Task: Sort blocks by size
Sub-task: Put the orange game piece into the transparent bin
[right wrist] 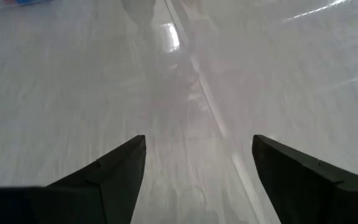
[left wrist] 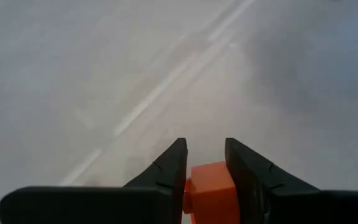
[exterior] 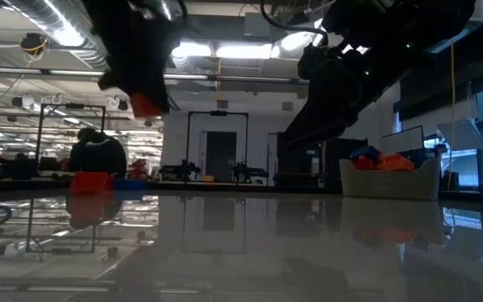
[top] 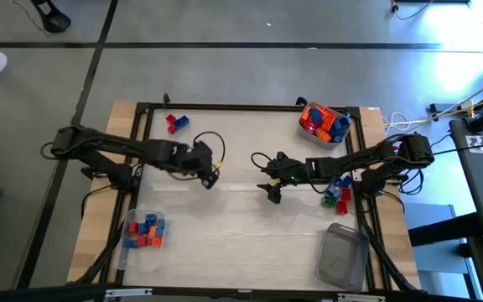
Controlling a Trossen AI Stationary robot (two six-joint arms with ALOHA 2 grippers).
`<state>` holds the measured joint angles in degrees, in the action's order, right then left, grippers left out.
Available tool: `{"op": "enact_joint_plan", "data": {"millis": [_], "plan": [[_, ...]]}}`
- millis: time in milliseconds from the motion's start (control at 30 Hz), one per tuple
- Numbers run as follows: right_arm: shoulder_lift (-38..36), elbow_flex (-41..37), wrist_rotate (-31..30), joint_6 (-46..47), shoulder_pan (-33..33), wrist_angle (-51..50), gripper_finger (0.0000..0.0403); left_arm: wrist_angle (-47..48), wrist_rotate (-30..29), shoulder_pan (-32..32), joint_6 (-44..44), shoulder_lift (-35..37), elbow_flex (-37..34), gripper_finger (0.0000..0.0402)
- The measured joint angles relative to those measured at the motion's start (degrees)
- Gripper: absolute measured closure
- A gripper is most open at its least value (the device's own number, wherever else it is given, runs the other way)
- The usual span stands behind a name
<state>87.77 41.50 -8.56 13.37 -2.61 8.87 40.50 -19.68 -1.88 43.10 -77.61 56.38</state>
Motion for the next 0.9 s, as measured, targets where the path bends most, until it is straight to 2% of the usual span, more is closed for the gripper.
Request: {"op": "enact_joint_plan", "data": {"millis": [300, 533, 733, 900], "plan": [[0.0, 0.0, 0.0, 0.0, 0.0, 0.4, 0.0109, 2.3, 6.4, -14.6, 6.4, 5.9, 0.0, 0.0311], [0.0, 0.0, 0.0, 0.0, 0.0, 0.5, 0.0109, 10.9, 11.3, -24.4, 18.3, 6.5, 0.0, 0.031], [0.0, 0.0, 0.0, 0.0, 0.0, 0.5, 0.0109, 14.3, 15.2, -32.4, 27.8, 6.5, 0.0, 0.0309], [0.0, 0.0, 0.0, 0.0, 0.0, 0.5, 0.0109, 18.1, 16.6, -39.1, 31.9, 6.4, 0.0, 0.0309]]}}
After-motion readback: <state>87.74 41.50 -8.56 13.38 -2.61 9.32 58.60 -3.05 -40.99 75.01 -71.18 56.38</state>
